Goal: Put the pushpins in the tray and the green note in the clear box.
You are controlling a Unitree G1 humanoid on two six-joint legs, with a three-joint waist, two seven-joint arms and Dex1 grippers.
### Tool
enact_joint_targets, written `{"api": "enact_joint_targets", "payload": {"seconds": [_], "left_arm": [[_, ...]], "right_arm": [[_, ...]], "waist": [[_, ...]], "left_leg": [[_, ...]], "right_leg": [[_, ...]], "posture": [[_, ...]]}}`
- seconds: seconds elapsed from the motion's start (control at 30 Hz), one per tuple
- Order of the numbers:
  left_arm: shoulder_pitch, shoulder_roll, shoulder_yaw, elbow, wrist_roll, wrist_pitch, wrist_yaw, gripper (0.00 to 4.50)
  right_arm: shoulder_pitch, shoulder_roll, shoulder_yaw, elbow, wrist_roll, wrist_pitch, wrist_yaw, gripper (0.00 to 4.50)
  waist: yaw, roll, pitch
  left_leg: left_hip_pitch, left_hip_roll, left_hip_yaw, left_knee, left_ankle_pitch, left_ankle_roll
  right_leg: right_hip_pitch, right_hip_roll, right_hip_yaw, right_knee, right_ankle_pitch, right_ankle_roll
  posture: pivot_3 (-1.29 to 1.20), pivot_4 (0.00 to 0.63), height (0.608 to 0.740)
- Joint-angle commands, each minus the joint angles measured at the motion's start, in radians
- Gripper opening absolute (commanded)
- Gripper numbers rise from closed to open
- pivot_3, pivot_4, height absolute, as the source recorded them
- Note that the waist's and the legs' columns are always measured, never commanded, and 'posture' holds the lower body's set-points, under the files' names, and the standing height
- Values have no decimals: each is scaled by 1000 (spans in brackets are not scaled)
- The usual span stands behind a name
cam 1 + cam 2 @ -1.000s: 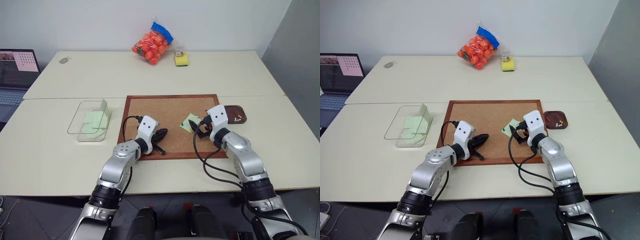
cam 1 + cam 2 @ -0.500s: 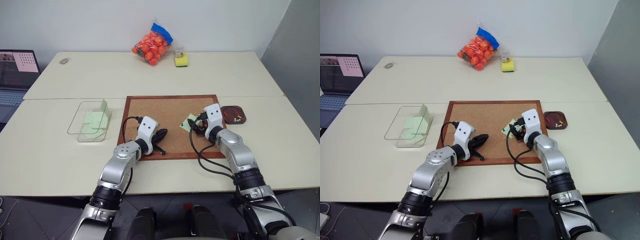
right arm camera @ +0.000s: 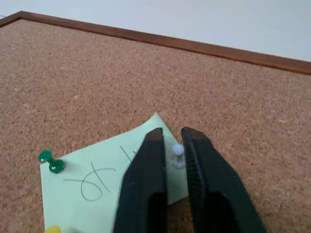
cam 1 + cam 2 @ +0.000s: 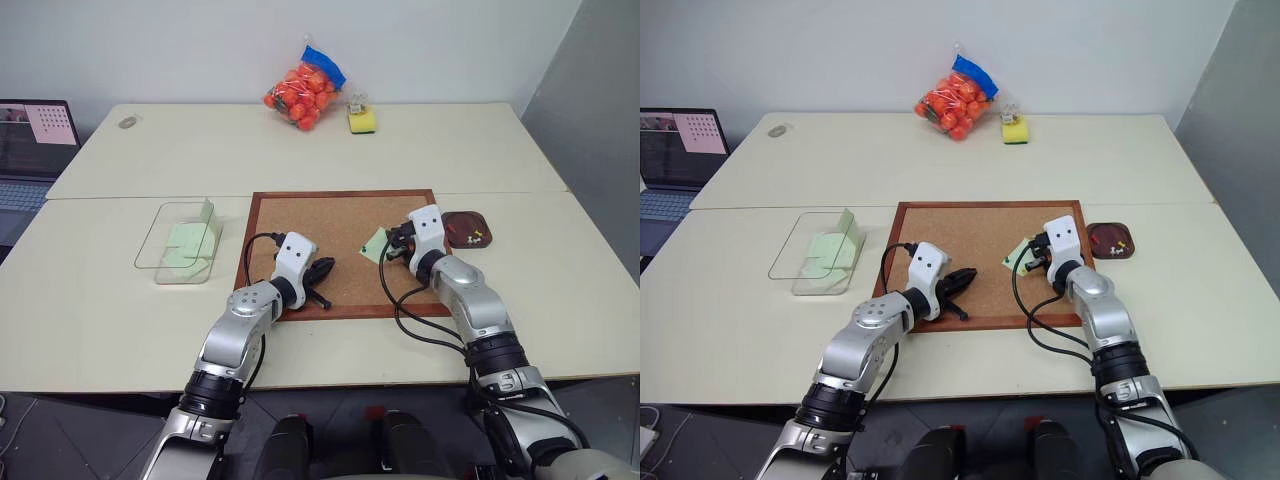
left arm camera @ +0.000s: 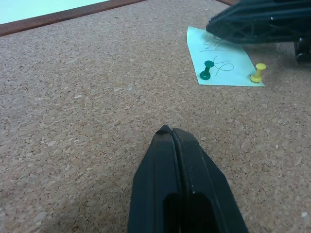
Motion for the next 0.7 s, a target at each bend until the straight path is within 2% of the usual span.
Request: {"api": "enact_joint_targets", "payload": {"seconds": [0.03,0.33,0.7], "left_arm": [[3,-1,-5,5,8,15,4,0],[4,-2,-4,2,9,17,10,0],[-7,-5,-4,11,5,26,12,0]], "right_arm": [[-25,3,-19,-12,4,-32,-3,71],[-32,1,-23,-3,-6,-48,-19,71],[-12,-15,-12,-76,2,-103,34,71]], "waist": [[0,0,0],[0,0,0],[0,0,0]], "left_leg": [[0,0,0,0,0,0],[0,0,0,0,0,0],[-1,0,0,0,0,0]], "right_leg": [[0,0,0,0,0,0],[0,0,0,0,0,0],[0,0,0,-1,0,1]], "posture": [[0,150,740],[0,150,740],[0,150,740]]}}
